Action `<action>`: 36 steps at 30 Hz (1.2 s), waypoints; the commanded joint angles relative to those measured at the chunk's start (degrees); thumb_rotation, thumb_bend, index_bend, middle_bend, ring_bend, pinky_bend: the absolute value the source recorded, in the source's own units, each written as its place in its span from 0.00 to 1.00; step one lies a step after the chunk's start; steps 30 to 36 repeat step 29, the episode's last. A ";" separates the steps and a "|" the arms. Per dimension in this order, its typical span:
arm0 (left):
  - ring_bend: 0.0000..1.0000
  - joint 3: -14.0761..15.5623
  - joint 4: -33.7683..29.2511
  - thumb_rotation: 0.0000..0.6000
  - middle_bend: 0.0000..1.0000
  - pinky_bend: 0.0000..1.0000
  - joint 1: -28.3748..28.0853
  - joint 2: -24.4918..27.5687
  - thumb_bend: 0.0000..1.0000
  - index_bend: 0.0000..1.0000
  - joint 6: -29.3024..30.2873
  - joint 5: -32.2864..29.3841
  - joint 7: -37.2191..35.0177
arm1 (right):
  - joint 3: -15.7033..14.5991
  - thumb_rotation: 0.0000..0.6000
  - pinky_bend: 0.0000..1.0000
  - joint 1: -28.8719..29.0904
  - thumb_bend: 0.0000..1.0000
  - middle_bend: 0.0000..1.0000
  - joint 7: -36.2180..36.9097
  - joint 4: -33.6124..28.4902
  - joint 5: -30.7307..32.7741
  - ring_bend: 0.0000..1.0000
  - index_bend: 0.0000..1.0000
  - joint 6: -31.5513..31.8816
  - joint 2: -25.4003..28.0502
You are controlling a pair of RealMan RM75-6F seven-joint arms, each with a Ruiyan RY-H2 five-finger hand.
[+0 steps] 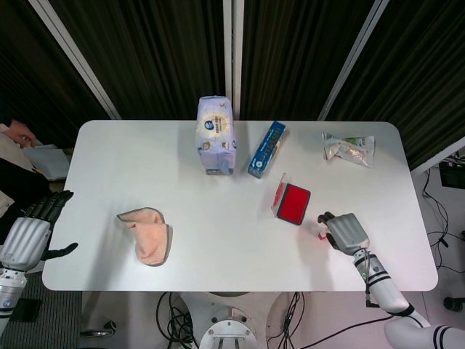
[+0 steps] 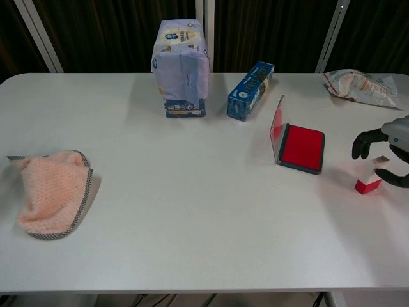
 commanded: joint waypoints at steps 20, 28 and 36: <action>0.08 -0.02 -1.17 1.00 0.09 0.18 0.28 0.51 0.02 0.04 0.35 -0.06 0.77 | -3.24 1.00 0.72 -11.44 0.19 0.10 7.83 -9.97 -12.00 0.49 0.00 21.72 12.56; 0.08 -0.39 -1.81 0.99 0.09 0.18 0.29 1.04 0.02 0.04 0.55 -0.28 1.52 | 0.73 1.00 0.00 -18.44 0.06 0.00 11.03 -5.39 -13.46 0.00 0.00 36.61 10.86; 0.08 -0.37 -1.85 0.99 0.09 0.18 0.30 1.07 0.02 0.04 0.59 -0.23 1.58 | 0.78 1.00 0.00 -18.58 0.06 0.00 10.93 -5.60 -12.83 0.00 0.00 35.99 10.92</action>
